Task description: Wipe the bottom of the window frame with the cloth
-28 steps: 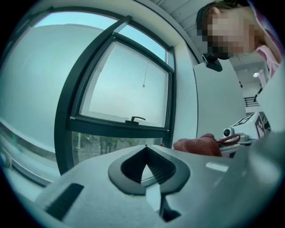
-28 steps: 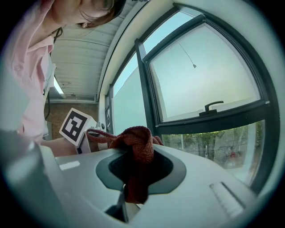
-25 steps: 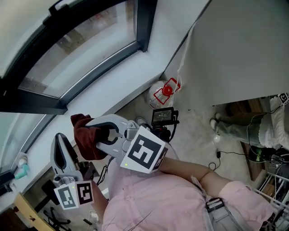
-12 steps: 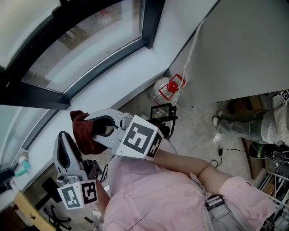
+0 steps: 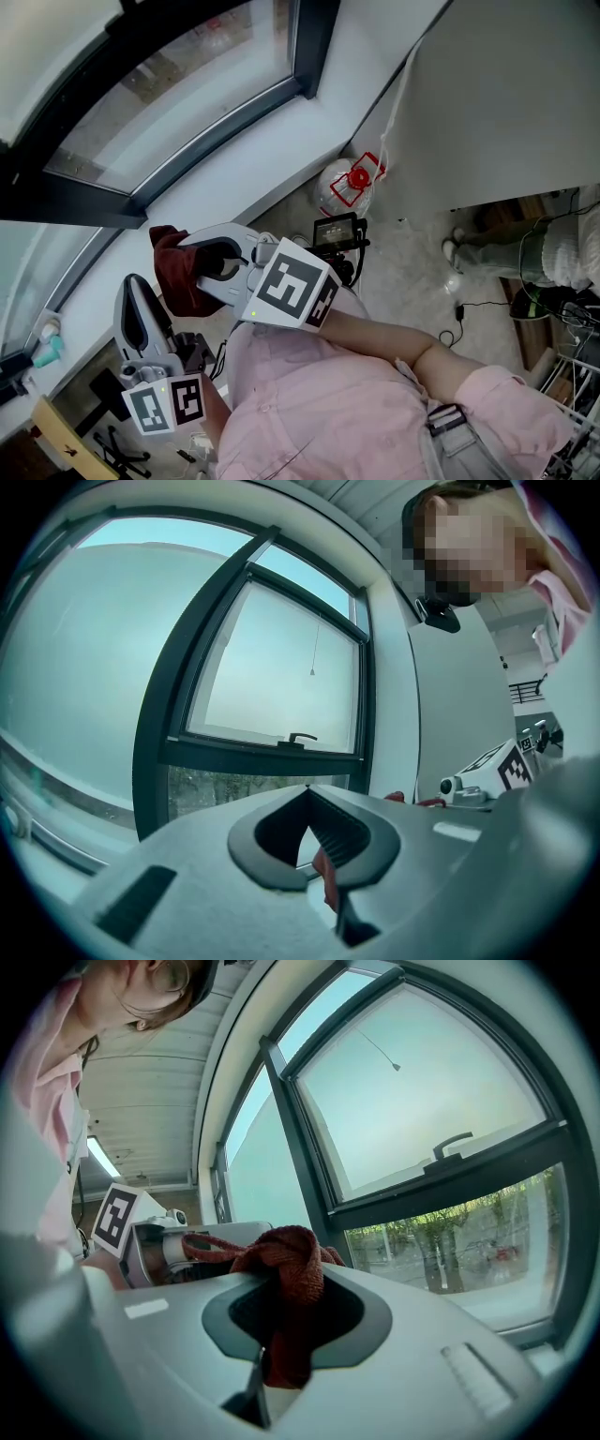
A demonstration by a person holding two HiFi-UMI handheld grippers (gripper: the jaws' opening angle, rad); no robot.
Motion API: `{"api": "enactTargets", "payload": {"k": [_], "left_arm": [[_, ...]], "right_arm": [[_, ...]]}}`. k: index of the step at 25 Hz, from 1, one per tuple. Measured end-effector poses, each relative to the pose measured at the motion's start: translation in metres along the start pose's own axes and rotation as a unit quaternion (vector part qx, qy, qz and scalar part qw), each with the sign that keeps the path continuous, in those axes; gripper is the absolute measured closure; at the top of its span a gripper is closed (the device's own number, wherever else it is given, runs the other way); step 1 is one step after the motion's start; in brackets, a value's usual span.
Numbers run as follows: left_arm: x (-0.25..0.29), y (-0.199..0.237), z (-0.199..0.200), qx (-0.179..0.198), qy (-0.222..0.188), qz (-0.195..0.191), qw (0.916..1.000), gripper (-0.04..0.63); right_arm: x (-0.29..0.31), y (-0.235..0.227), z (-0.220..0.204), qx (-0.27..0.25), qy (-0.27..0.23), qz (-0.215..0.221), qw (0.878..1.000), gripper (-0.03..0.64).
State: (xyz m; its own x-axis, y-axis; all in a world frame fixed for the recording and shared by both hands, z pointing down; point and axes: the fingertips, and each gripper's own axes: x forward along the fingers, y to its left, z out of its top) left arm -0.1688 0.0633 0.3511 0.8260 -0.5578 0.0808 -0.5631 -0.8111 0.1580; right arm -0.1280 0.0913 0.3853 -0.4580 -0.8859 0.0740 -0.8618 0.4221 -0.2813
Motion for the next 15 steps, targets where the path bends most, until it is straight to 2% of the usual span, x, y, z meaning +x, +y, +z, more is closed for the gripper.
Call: {"api": "enactTargets", "payload": {"k": [15], "left_arm": [[-0.0048,-0.0055,0.0035,-0.001,-0.006,-0.004,1.0000,0.597]], "right_arm": [[-0.0040,0.0035,-0.0002,-0.005,0.002,-0.001,1.000,0.554]]}}
